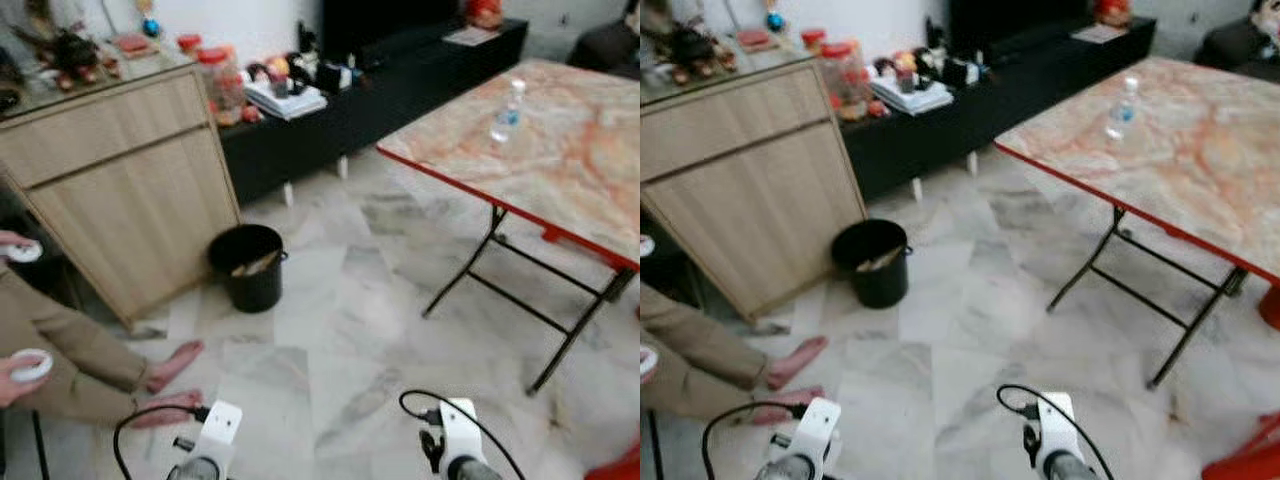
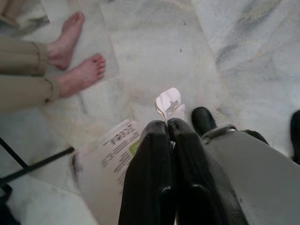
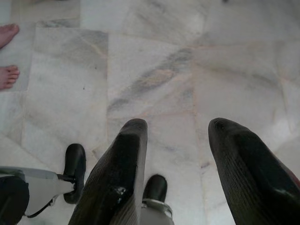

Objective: Picking trash to rubbish bin

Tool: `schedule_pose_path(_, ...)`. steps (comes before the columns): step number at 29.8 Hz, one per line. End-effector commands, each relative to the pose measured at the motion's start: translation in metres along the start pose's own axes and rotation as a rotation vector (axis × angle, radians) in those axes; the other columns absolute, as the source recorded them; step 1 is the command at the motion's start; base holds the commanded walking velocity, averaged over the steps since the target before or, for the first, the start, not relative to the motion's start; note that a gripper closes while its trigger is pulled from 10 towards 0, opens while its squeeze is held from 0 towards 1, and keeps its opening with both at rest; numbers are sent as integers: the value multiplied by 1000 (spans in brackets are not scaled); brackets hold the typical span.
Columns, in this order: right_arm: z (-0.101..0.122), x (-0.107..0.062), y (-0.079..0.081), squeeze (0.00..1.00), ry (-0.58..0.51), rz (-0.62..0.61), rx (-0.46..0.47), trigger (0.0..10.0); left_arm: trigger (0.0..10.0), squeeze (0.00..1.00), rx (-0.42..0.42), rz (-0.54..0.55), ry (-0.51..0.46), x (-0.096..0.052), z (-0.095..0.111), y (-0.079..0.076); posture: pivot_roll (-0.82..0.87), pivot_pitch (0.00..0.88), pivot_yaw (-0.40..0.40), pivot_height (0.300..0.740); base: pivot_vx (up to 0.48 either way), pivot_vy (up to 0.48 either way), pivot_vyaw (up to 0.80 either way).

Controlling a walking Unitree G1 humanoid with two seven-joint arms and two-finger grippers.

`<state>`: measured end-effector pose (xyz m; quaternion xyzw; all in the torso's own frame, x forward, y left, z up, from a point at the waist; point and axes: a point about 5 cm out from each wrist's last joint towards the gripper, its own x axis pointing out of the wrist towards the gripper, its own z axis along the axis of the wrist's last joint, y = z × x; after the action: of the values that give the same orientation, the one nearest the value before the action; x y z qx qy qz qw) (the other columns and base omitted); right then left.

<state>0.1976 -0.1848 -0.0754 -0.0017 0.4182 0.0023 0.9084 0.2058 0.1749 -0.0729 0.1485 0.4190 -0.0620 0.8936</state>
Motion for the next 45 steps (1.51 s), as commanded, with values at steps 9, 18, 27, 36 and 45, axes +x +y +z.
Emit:
schedule_pose_path(9, 2, 1, 5, 0, -8, 11, 8, 10000, 10000, 0, -9, 1, 24, -2, -8, 1, 9, 13, 14, 740, 460, 0, 0)
schedule_pose_path(18, 1, 1, 3, 0, -3, -10, 20, 10000, 10000, 0, -8, 9, 25, -1, -7, 3, 23, 26, 9, 740, 480, 0, 0)
schedule_pose_path(27, 0, 0, 0, 0, 3, -15, 14, 10000, 10000, 0, -12, 10, 32, -2, -9, 4, 25, 37, 5, 740, 480, 0, 0)
schedule_pose_path(36, 1, 1, 2, 0, 3, -7, -2, 10000, 10000, 0, -16, 13, 33, -2, -9, 4, 27, 37, 2, 740, 480, 0, 711)
schedule_pose_path(45, 1, 1, 3, 0, 7, -7, -4, 10000, 10000, 0, -19, 15, 36, -2, -9, 4, 28, 37, 2, 740, 480, 0, 76)
